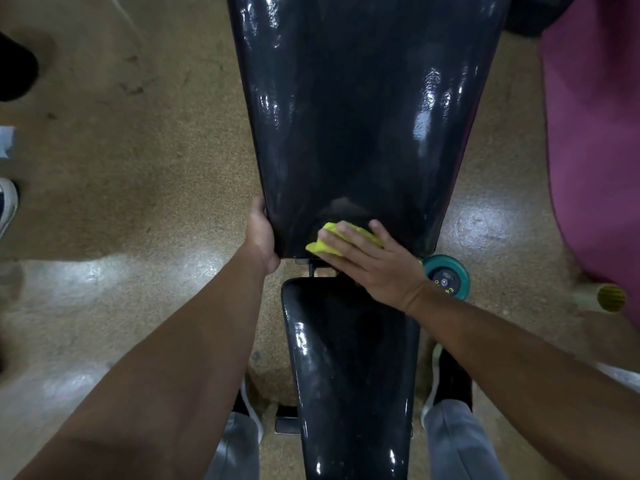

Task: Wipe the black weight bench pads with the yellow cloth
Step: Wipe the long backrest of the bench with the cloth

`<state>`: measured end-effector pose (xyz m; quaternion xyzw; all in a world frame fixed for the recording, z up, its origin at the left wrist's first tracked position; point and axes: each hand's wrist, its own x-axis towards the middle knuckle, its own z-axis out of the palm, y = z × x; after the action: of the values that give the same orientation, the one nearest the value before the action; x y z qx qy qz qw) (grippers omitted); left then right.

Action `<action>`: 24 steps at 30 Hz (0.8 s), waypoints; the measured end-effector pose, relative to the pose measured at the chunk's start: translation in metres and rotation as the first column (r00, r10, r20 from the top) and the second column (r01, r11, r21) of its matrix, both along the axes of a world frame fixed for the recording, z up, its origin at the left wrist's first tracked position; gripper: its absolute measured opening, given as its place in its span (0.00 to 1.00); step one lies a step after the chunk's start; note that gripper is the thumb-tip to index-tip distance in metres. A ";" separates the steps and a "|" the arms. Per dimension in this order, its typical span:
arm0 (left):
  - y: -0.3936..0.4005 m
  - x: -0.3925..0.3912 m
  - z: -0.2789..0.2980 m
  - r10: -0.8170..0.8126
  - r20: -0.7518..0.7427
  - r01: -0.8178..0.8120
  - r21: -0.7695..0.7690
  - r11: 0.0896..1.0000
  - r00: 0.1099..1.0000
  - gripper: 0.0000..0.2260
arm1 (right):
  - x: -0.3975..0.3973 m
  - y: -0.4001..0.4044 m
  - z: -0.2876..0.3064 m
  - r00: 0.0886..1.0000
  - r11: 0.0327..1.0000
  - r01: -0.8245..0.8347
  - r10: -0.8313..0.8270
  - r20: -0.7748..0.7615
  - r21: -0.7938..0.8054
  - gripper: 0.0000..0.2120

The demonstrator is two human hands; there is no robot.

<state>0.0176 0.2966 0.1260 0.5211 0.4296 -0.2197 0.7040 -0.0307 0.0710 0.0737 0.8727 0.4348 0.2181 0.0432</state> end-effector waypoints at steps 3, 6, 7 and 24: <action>-0.001 0.000 -0.001 0.011 0.006 -0.011 -0.001 1.000 1.000 0.30 | 0.002 -0.012 -0.001 0.970 0.957 0.234 -0.241 0.018 0.173 0.33; -0.002 0.000 -0.001 0.015 0.013 -0.016 0.021 1.000 1.000 0.29 | -0.003 0.006 -0.004 0.879 0.809 0.463 -0.471 -0.072 0.361 0.35; -0.002 0.000 0.001 0.014 0.010 -0.014 0.027 1.000 1.000 0.29 | -0.007 0.014 -0.005 0.852 0.764 0.513 -0.511 -0.120 0.392 0.34; -0.009 -0.004 0.009 0.031 0.014 -0.031 0.064 0.997 0.999 0.29 | -0.010 0.085 0.017 0.429 -0.539 0.692 -0.228 -0.874 0.480 0.31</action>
<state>0.0139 0.2874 0.1352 0.5383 0.4398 -0.1913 0.6930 -0.0410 0.1560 0.0907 0.6820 -0.3964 0.2455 -0.5634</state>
